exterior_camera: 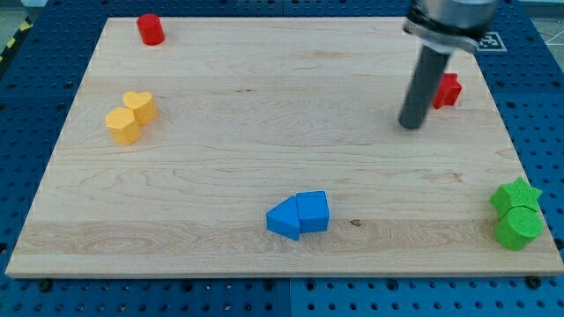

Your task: Push red star towards red circle

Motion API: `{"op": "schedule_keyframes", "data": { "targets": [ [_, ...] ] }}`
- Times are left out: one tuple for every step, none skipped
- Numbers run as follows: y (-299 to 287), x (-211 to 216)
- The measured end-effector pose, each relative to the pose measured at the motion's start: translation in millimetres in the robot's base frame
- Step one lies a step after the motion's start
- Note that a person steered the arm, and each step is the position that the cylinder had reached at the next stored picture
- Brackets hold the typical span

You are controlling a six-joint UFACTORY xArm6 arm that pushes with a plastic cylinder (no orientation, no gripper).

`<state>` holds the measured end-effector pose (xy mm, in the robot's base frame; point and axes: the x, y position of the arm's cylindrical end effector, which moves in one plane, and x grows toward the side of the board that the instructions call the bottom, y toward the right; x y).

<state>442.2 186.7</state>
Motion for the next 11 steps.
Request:
{"op": "schedule_keyframes", "data": {
  "targets": [
    [94.2,-1.1],
    [101.6,-9.7],
    [78.8,-33.4],
    [65.9,-61.6],
    [31.5,-70.3],
    [-15.2,-72.8],
    [-55.6,-92.2],
    [-81.9,-126.9],
    [-126.4,-146.6],
    [-174.7,-162.2],
    [-222.3,-184.7]
  ]
}}
